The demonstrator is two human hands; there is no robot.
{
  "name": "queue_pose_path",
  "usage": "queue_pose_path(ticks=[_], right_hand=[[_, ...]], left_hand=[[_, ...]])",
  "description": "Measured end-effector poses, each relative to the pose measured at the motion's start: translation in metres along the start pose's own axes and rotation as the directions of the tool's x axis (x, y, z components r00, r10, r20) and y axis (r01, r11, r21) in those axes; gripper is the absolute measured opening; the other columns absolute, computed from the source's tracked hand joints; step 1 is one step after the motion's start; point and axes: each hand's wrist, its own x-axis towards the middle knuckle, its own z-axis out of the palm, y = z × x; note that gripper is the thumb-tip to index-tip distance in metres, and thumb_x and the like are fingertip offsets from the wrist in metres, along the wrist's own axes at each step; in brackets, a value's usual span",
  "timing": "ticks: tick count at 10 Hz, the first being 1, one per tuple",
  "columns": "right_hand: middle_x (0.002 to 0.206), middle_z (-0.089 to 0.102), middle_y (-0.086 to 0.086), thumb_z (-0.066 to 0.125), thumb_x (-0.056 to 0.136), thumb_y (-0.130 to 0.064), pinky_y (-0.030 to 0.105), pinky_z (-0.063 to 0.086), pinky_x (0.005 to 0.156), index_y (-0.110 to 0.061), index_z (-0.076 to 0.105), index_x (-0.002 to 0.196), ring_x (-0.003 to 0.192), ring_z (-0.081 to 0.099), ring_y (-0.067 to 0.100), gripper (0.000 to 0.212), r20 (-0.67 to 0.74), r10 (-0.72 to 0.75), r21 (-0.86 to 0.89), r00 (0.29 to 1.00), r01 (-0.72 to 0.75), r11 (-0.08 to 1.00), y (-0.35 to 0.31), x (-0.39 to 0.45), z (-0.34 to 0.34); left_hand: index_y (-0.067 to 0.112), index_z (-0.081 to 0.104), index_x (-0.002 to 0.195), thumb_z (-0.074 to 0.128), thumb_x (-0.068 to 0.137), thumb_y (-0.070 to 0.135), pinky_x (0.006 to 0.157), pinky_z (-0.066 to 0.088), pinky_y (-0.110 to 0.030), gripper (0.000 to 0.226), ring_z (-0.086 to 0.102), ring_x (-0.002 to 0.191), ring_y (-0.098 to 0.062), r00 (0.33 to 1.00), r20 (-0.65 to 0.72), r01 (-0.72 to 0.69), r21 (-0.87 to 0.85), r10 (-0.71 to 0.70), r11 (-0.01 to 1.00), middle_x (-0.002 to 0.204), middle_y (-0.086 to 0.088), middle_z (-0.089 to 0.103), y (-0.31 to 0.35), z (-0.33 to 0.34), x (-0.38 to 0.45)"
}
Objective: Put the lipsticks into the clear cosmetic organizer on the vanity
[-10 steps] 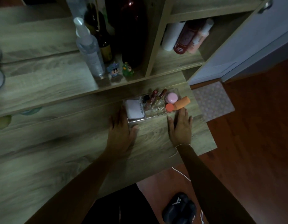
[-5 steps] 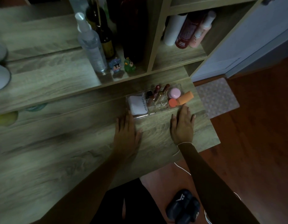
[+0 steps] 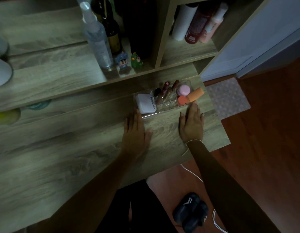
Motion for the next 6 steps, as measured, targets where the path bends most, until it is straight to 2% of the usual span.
queue_pose_path(ticks=[2,3,4,5,6], right_hand=[[0.159,0.021,0.013,0.032,0.1,-0.037,0.05,0.01,0.121,-0.008,0.009,0.15,0.147,0.016,0.029,0.062,0.044,-0.001,0.007,0.999,0.0,1.0,-0.005,0.006,-0.001],[0.16,0.017,0.012,0.03,0.101,-0.038,0.049,0.008,0.121,-0.009,0.006,0.15,0.148,0.013,0.028,0.062,0.018,0.025,0.019,1.0,-0.026,0.999,0.0,-0.008,-0.014],[0.161,0.014,0.011,0.029,0.101,-0.039,0.048,0.006,0.12,-0.009,0.005,0.151,0.148,0.01,0.027,0.063,0.057,-0.002,0.029,0.998,0.0,1.0,0.0,-0.005,-0.011],[0.16,0.015,0.016,0.029,0.101,-0.04,0.048,0.007,0.121,-0.006,0.007,0.15,0.148,0.011,0.029,0.064,0.096,0.023,0.02,0.995,-0.025,0.999,-0.003,-0.007,-0.012],[0.16,0.013,0.015,0.028,0.101,-0.042,0.046,0.009,0.122,-0.005,0.008,0.15,0.149,0.009,0.028,0.065,0.101,0.063,-0.031,0.993,-0.06,0.998,-0.004,-0.021,-0.003]], left_hand=[[0.004,0.005,0.146,0.042,0.094,0.044,0.116,-0.002,-0.041,0.076,0.011,0.145,-0.033,1.0,-0.007,0.016,-0.032,-0.016,0.999,0.158,-0.019,0.011,-0.001,-0.002,0.004],[0.004,0.004,0.147,0.043,0.094,0.043,0.116,0.0,-0.041,0.076,0.012,0.145,-0.033,0.999,-0.019,-0.041,-0.03,0.04,0.999,0.157,-0.019,0.012,0.004,-0.006,-0.007],[0.004,0.004,0.147,0.044,0.094,0.04,0.116,0.002,-0.039,0.075,0.013,0.144,-0.034,0.999,-0.026,-0.027,-0.059,0.026,0.998,0.157,-0.019,0.012,-0.001,-0.005,-0.005],[0.003,0.003,0.147,0.045,0.095,0.04,0.116,0.005,-0.04,0.076,0.011,0.144,-0.034,1.0,-0.004,-0.011,-0.114,0.01,0.993,0.157,-0.021,0.01,-0.004,-0.006,-0.009],[0.005,0.0,0.147,0.039,0.097,0.04,0.119,0.004,-0.042,0.073,0.004,0.146,-0.03,0.999,0.04,-0.027,-0.085,0.031,0.996,0.158,-0.018,0.002,-0.014,0.001,-0.022]])
